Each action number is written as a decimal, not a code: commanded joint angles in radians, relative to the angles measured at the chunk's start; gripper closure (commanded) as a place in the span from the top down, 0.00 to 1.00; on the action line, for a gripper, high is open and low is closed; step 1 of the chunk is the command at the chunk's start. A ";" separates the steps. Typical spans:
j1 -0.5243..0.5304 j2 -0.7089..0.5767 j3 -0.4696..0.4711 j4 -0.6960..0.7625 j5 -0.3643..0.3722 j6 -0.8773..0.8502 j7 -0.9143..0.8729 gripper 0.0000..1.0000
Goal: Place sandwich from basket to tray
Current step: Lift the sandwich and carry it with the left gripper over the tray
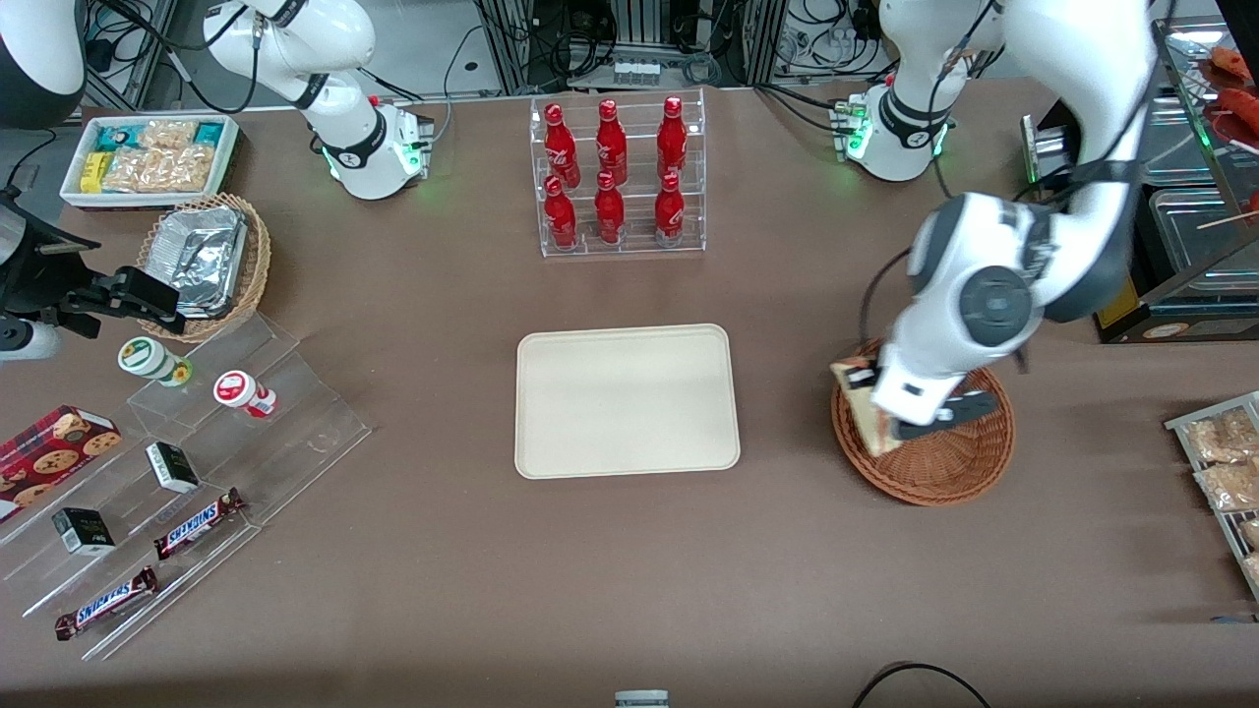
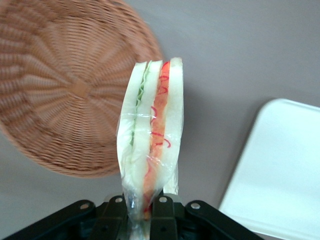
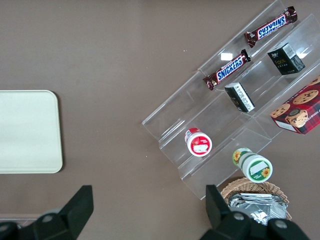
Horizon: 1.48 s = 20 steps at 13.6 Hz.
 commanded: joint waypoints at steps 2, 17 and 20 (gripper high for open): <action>-0.173 0.193 0.011 0.220 0.004 -0.016 -0.111 0.00; -0.477 0.510 0.019 0.569 0.059 0.023 -0.399 0.00; -0.477 0.537 0.019 0.581 0.057 0.023 -0.414 0.00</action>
